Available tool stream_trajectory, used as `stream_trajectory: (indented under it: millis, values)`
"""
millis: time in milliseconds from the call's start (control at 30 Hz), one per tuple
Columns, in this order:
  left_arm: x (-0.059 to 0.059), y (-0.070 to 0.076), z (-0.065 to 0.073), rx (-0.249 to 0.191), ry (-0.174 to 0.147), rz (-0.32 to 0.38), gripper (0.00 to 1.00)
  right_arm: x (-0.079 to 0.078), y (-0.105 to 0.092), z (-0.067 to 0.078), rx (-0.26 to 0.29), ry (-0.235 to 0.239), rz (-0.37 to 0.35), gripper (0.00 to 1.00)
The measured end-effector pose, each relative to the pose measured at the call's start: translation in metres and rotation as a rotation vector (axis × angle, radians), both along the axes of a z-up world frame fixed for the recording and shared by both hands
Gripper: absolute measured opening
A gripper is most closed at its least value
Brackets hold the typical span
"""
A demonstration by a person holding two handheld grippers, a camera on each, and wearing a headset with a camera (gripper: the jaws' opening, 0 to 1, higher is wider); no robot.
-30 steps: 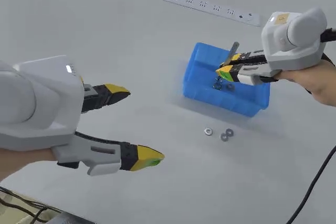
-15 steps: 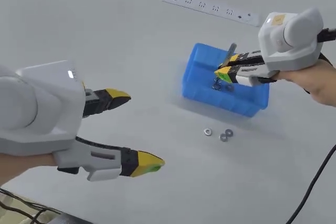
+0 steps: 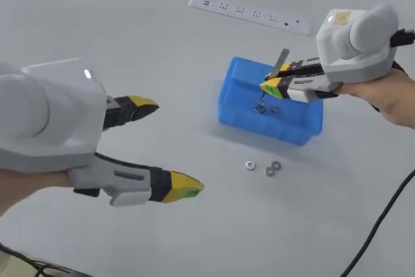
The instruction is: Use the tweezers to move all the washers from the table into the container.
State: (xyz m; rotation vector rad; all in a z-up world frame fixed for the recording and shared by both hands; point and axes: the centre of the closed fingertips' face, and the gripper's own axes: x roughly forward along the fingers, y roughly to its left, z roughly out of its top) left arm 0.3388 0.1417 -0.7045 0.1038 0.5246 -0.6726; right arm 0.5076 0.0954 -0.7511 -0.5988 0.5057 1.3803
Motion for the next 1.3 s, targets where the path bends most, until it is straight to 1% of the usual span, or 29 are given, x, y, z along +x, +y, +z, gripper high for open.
stream_trajectory:
  millis: [33, 100, 133, 200, 267, 300, 333, 367, 467, 533, 600, 633, 700, 767, 833, 900, 933, 1000, 1033, 1067, 1100, 1133, 1167, 1200, 1233, 1300]
  values:
    - [0.008, -0.001, 0.005, -0.007, -0.023, 0.0, 0.84, -0.001, -0.001, 0.001, 0.0, -0.002, 0.0, 0.1]
    - [0.017, -0.003, 0.01, -0.024, -0.038, 0.002, 0.84, -0.003, -0.002, 0.003, 0.003, -0.001, 0.004, 0.1]
    - [0.025, -0.006, 0.014, -0.046, -0.051, 0.007, 0.84, -0.003, -0.002, 0.003, 0.003, 0.0, 0.006, 0.1]
    - [0.035, -0.015, 0.02, -0.079, -0.058, -0.012, 0.84, -0.007, -0.003, 0.004, 0.003, 0.001, 0.011, 0.1]
    - [0.044, -0.02, 0.023, -0.078, -0.073, -0.023, 0.83, -0.012, -0.003, 0.006, 0.008, 0.012, 0.017, 0.1]
    - [0.052, -0.024, 0.026, -0.074, -0.086, -0.04, 0.79, -0.015, -0.003, 0.008, 0.011, 0.015, 0.019, 0.1]
    - [0.056, -0.027, 0.027, -0.07, -0.096, -0.052, 0.76, -0.017, -0.003, 0.009, 0.013, 0.015, 0.024, 0.1]
    - [0.064, -0.031, 0.029, -0.069, -0.105, -0.06, 0.74, -0.019, -0.003, 0.011, 0.015, 0.015, 0.03, 0.1]
    - [0.081, -0.039, 0.034, -0.075, -0.115, -0.081, 0.74, -0.025, -0.002, 0.014, 0.015, 0.012, 0.049, 0.1]
    - [0.091, -0.044, 0.039, -0.073, -0.139, -0.102, 0.73, -0.028, -0.001, 0.016, 0.016, 0.01, 0.057, 0.1]
    - [0.099, -0.046, 0.042, -0.073, -0.151, -0.108, 0.68, -0.031, -0.001, 0.017, 0.015, 0.009, 0.069, 0.1]
    - [0.105, -0.047, 0.046, -0.071, -0.183, -0.127, 0.67, -0.032, 0.0, 0.017, 0.017, 0.01, 0.074, 0.1]
    - [0.115, -0.046, 0.049, -0.062, -0.208, -0.128, 0.64, -0.035, 0.0, 0.017, 0.016, 0.013, 0.082, 0.1]
    - [0.122, -0.047, 0.054, -0.067, -0.235, -0.147, 0.58, -0.036, 0.0, 0.016, 0.009, 0.009, 0.091, 0.1]
    - [0.125, -0.05, 0.057, -0.056, -0.251, -0.165, 0.51, -0.037, 0.0, 0.015, 0.006, 0.01, 0.097, 0.1]
    - [0.126, -0.054, 0.056, -0.033, -0.248, -0.206, 0.46, -0.038, 0.0, 0.015, 0.003, 0.01, 0.1, 0.1]
    - [0.128, -0.055, 0.055, -0.03, -0.248, -0.219, 0.44, -0.039, 0.0, 0.015, 0.001, 0.01, 0.103, 0.1]
    - [0.128, -0.061, 0.056, -0.049, -0.236, -0.254, 0.38, -0.04, 0.0, 0.016, 0.002, 0.009, 0.108, 0.1]
    - [0.129, -0.063, 0.056, -0.045, -0.237, -0.264, 0.36, -0.04, 0.001, 0.016, 0.001, 0.007, 0.111, 0.1]
    - [0.128, -0.065, 0.053, -0.021, -0.24, -0.296, 0.33, -0.04, 0.001, 0.017, 0.001, 0.006, 0.113, 0.1]
    - [0.127, -0.067, 0.05, -0.007, -0.236, -0.318, 0.31, -0.041, 0.002, 0.017, 0.002, 0.006, 0.116, 0.1]
    - [0.127, -0.069, 0.047, 0.005, -0.225, -0.33, 0.29, -0.041, 0.003, 0.018, 0.0, 0.004, 0.119, 0.1]
    - [0.125, -0.072, 0.045, 0.014, -0.222, -0.363, 0.27, -0.041, 0.004, 0.018, -0.001, 0.001, 0.123, 0.1]
    - [0.124, -0.074, 0.043, 0.026, -0.23, -0.386, 0.25, -0.041, 0.004, 0.018, -0.002, 0.001, 0.126, 0.1]
    - [0.126, -0.075, 0.042, 0.023, -0.222, -0.383, 0.24, -0.042, 0.005, 0.019, -0.002, 0.002, 0.128, 0.1]
    - [0.126, -0.077, 0.04, 0.021, -0.205, -0.4, 0.21, -0.043, 0.006, 0.019, -0.006, -0.004, 0.136, 0.1]
